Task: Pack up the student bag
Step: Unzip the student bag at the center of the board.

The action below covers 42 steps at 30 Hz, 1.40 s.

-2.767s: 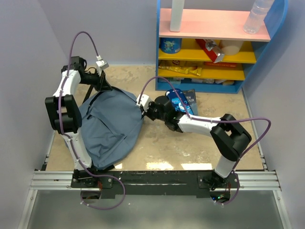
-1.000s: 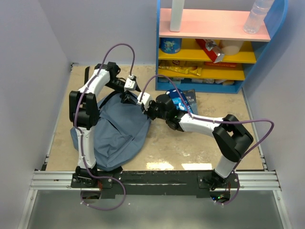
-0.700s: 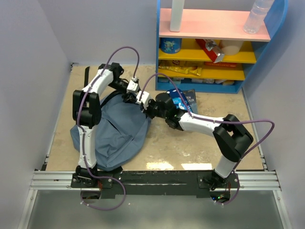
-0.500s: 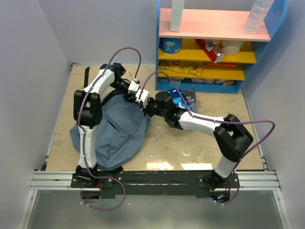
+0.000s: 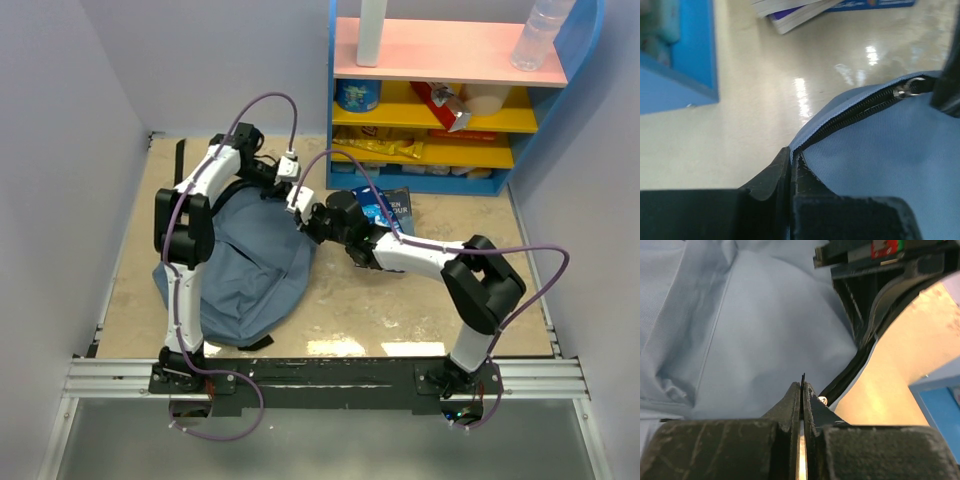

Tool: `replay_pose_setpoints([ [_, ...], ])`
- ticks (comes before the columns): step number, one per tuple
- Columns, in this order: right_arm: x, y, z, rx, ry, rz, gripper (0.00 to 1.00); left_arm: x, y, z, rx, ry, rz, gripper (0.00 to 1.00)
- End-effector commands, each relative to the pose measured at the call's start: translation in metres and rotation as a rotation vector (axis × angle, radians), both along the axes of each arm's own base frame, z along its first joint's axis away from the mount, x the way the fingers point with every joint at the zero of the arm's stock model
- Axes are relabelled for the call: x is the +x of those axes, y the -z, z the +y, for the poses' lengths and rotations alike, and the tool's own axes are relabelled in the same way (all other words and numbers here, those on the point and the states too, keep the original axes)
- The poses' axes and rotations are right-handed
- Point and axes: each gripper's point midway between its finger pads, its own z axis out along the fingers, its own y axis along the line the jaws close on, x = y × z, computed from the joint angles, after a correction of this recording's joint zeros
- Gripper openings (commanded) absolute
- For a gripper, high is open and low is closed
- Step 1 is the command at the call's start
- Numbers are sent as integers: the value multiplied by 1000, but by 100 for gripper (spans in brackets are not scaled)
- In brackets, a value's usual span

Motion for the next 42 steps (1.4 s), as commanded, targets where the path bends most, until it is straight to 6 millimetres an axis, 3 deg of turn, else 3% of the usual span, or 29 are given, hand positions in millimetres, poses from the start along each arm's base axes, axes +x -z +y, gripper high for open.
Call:
replay_pose_setpoints([
  [1,13,-5,-3,23,39,-30,0,54,-43,9,-50,-227,-84,0],
  [4,13,6,-6,3,49,-5,0,76,-52,19,-62,-369,-58,0],
  [6,11,11,-8,-2,52,6,0,80,-52,27,-69,-421,-21,0],
  [14,1,21,-11,-9,49,51,0,53,-72,32,-165,-399,73,0],
  [16,-4,22,-9,-1,45,61,0,55,-76,32,-180,-415,77,0],
  [23,-69,51,25,-32,-32,149,0,61,-84,26,-218,-456,119,0],
  [28,-95,64,35,6,-30,242,0,57,-86,13,-231,-446,135,0],
  [32,-101,75,20,-13,33,273,0,46,-90,4,-241,-398,147,0],
  [35,-97,74,4,-12,98,264,0,26,-92,-6,-252,-312,180,0],
  [36,-97,74,1,-15,108,265,0,21,-94,-8,-255,-278,165,3],
  [37,-97,73,0,-11,118,270,10,12,-92,-8,-247,-269,204,11],
  [38,-99,74,-1,-18,116,277,15,9,-98,-10,-250,-259,204,39],
  [39,-99,73,0,-16,110,280,18,7,-101,-10,-248,-258,209,49],
  [40,-100,72,0,-19,106,283,37,3,-104,-8,-241,-270,236,57],
  [41,-99,67,2,-3,122,303,45,6,-115,-1,-239,-294,218,73],
  [42,-98,58,4,14,121,297,53,6,-122,6,-241,-314,221,79],
])
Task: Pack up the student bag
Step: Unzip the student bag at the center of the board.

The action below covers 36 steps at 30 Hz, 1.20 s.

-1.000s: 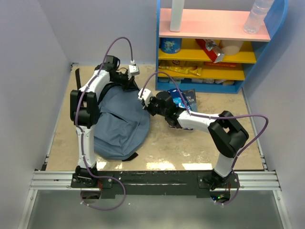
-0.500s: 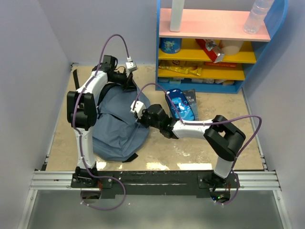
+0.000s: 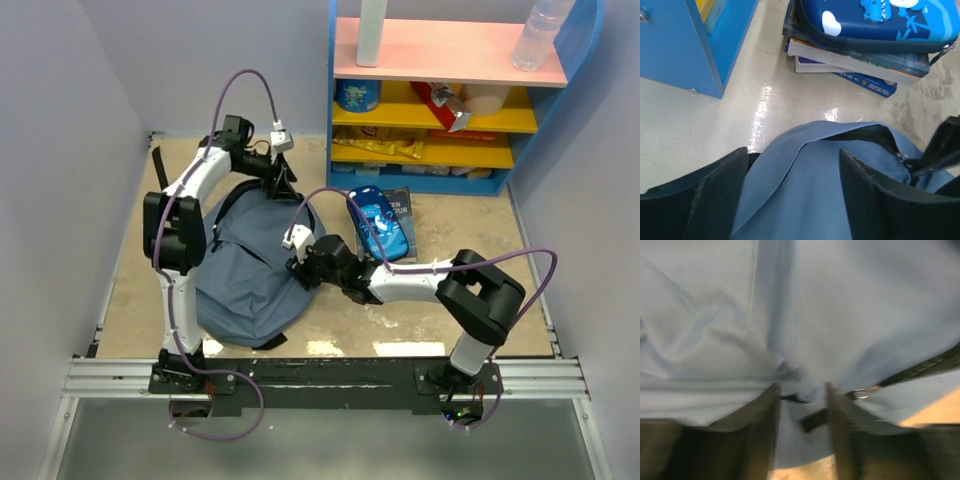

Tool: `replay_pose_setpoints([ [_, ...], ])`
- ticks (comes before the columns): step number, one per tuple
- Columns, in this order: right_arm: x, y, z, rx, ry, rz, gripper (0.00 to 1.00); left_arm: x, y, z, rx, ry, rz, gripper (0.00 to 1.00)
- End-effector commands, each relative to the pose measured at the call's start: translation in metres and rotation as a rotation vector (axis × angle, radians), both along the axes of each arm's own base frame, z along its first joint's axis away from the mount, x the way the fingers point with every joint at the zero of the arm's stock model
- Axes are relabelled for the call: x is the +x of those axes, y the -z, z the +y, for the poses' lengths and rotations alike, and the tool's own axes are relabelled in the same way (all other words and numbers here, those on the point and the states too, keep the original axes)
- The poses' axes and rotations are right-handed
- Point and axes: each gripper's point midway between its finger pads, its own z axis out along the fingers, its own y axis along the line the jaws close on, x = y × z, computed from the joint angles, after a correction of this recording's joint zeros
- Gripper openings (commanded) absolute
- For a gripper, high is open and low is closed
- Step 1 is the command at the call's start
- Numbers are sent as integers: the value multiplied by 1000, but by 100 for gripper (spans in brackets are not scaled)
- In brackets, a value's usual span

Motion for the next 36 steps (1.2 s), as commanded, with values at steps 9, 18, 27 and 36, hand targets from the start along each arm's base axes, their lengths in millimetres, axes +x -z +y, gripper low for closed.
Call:
replay_pose_setpoints([
  [9,36,-91,14,113,29,2,99,-20,-126,127,160,-291,-206,100],
  [18,69,-44,23,-110,24,-40,99,-126,-65,185,411,-268,19,94],
  [27,132,-18,12,-217,293,-70,99,-176,-2,196,548,-171,153,97],
  [36,121,20,-23,-299,363,53,99,-238,82,215,790,-49,341,90],
])
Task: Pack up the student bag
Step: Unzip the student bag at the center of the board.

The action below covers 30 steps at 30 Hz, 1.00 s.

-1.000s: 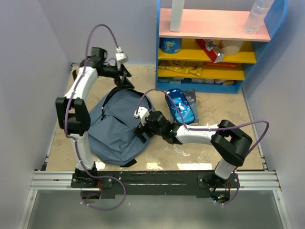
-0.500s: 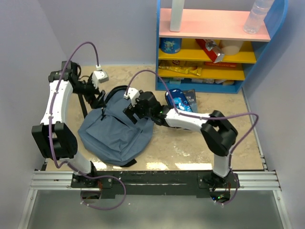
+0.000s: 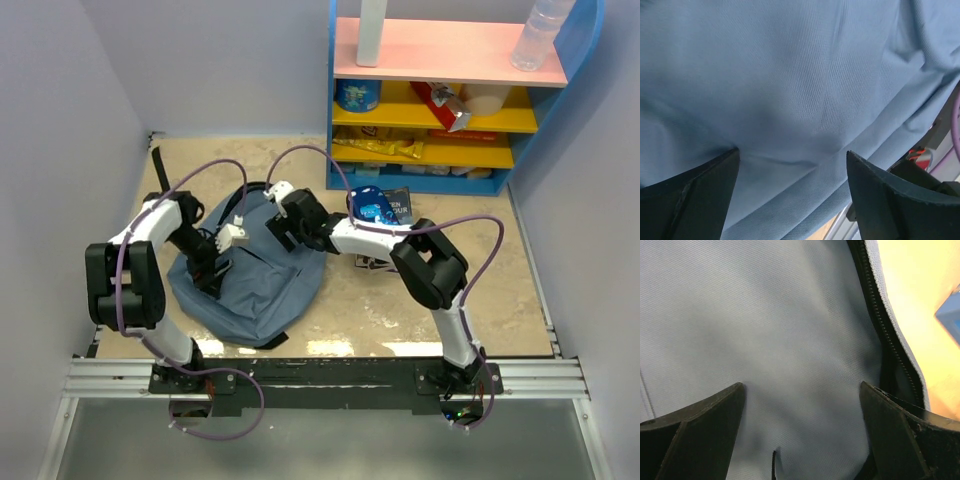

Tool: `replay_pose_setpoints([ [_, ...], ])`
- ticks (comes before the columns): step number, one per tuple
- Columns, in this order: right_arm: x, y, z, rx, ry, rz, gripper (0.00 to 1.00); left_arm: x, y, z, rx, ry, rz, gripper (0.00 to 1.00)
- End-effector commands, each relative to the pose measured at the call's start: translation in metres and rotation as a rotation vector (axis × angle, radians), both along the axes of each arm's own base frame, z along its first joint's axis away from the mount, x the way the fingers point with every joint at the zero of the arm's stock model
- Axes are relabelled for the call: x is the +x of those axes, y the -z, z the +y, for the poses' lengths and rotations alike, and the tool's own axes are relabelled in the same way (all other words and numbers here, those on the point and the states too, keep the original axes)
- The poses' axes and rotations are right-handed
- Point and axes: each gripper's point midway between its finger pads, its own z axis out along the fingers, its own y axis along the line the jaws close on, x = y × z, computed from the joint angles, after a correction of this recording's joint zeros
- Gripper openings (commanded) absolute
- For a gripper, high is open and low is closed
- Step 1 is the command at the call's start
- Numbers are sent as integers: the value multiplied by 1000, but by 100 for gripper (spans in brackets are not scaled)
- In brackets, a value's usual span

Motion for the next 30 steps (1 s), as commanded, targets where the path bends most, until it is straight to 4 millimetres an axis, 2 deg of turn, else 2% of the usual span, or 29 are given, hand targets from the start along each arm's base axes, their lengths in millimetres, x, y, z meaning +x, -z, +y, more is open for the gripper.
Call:
replay_pose_setpoints([
  [1,-18,15,-22,-17,47,80,99,4,16,24,145,18,-53,89],
  [5,-48,31,-25,36,37,178,99,19,34,41,253,-48,-117,90],
  [6,-55,34,-27,43,42,192,99,32,39,46,282,-87,-169,90],
  [7,-69,46,-32,25,33,222,99,36,43,52,319,-105,-180,90],
  [8,-77,50,-33,28,27,234,99,44,44,55,326,-131,-202,90],
  [9,-83,45,-33,52,32,240,99,57,45,57,330,-181,-239,90],
  [10,-98,55,-38,39,23,266,99,70,44,60,335,-207,-260,90],
  [11,-103,53,-38,55,23,266,99,79,43,61,336,-230,-283,91],
  [12,-110,48,-36,83,24,275,99,98,41,63,338,-281,-337,92],
  [14,-128,52,-35,82,11,291,99,126,34,65,334,-328,-392,95],
  [15,-133,48,-33,104,16,296,99,139,31,64,319,-370,-406,96],
  [16,-145,52,-32,103,3,313,99,162,26,62,296,-391,-425,96],
  [18,-155,50,-26,147,9,342,99,181,19,52,233,-428,-409,96],
  [19,-167,49,-23,158,-5,361,99,205,11,47,185,-438,-430,95],
  [21,-178,45,-13,213,-3,392,99,222,2,36,133,-445,-431,95],
  [22,-192,43,-6,233,-35,422,99,239,-8,29,86,-445,-454,94],
  [26,-221,25,25,352,-123,477,99,261,-32,6,4,-427,-500,92],
  [27,-224,19,30,379,-130,491,99,263,-38,1,-13,-420,-512,92],
  [30,-224,-15,51,464,-197,478,99,261,-64,-14,-68,-396,-550,90],
])
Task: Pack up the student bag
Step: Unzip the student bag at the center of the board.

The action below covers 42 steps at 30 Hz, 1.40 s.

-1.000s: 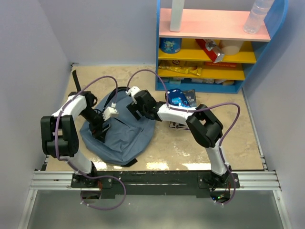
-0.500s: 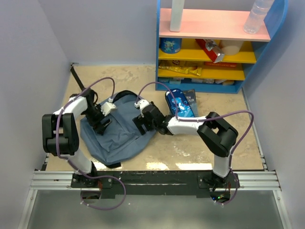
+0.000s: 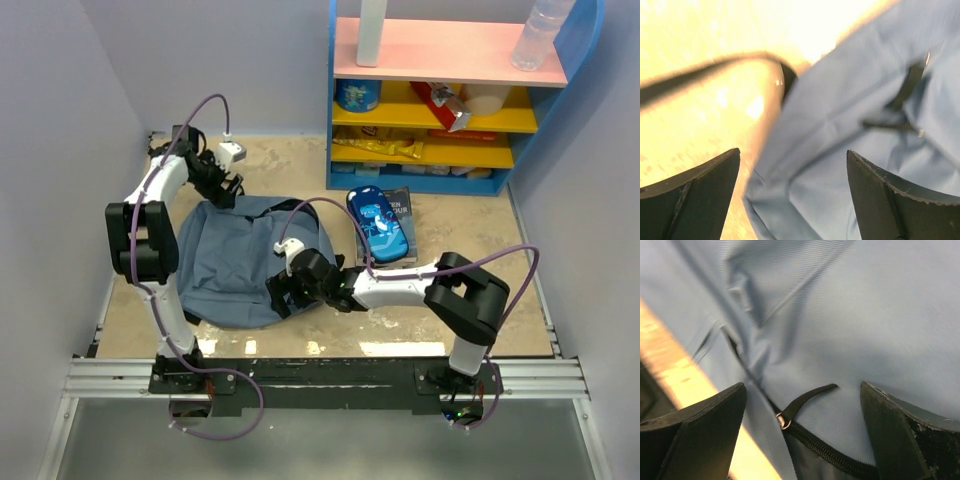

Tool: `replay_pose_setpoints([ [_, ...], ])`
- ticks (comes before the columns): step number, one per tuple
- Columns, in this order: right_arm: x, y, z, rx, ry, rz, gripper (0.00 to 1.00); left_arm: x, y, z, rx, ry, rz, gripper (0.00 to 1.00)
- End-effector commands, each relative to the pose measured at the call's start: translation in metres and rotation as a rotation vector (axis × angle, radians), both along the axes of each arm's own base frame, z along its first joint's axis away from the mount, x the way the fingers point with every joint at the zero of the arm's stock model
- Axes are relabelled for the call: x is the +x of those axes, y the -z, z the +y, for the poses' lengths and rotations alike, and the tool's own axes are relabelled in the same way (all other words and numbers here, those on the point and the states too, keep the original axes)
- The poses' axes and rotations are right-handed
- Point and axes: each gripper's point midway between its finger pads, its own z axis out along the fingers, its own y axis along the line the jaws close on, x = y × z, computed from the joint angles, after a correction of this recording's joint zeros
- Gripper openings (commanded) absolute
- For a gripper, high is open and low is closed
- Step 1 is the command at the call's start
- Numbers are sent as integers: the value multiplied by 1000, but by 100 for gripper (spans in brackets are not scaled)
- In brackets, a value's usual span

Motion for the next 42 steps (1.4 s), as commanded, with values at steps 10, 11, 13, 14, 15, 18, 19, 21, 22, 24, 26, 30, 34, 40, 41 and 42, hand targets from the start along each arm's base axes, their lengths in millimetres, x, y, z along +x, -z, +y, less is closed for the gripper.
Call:
replay_pose_setpoints([
  [10,25,-130,-4,223,39,-82,99,-83,-133,-102,-205,284,-231,99],
  [11,26,-125,-12,205,63,-84,99,-92,-130,-111,-206,307,-224,100],
  [13,27,-108,-34,160,116,-83,99,-113,-120,-134,-231,344,-211,100],
  [14,26,-102,-41,146,133,-85,99,-119,-115,-141,-233,355,-195,100],
  [15,25,-95,-48,132,153,-79,99,-126,-106,-146,-226,359,-176,100],
  [18,18,-70,-77,80,214,-70,99,-136,-89,-161,-217,394,-161,100],
  [19,12,-59,-86,59,219,-58,99,-140,-86,-167,-210,410,-159,100],
  [21,7,-50,-94,50,229,-41,98,-142,-78,-172,-204,427,-150,100],
  [22,2,-39,-101,27,231,-28,97,-145,-76,-177,-207,439,-144,99],
  [24,-2,-27,-109,5,245,-12,93,-149,-64,-182,-195,446,-118,96],
  [26,-5,-22,-113,3,252,-2,89,-154,-52,-188,-148,475,-114,93],
  [30,-13,-6,-120,-6,247,25,79,-178,-15,-196,-57,544,-74,95],
  [34,-21,-7,-107,66,189,45,63,-189,-4,-204,-37,575,-69,96],
  [40,-29,-5,-95,134,154,86,33,-193,-4,-230,-77,582,-94,100],
  [41,-31,-3,-95,139,155,96,30,-194,-4,-233,-88,583,-93,100],
  [42,-32,-1,-96,143,156,102,29,-197,-4,-238,-108,596,-89,100],
])
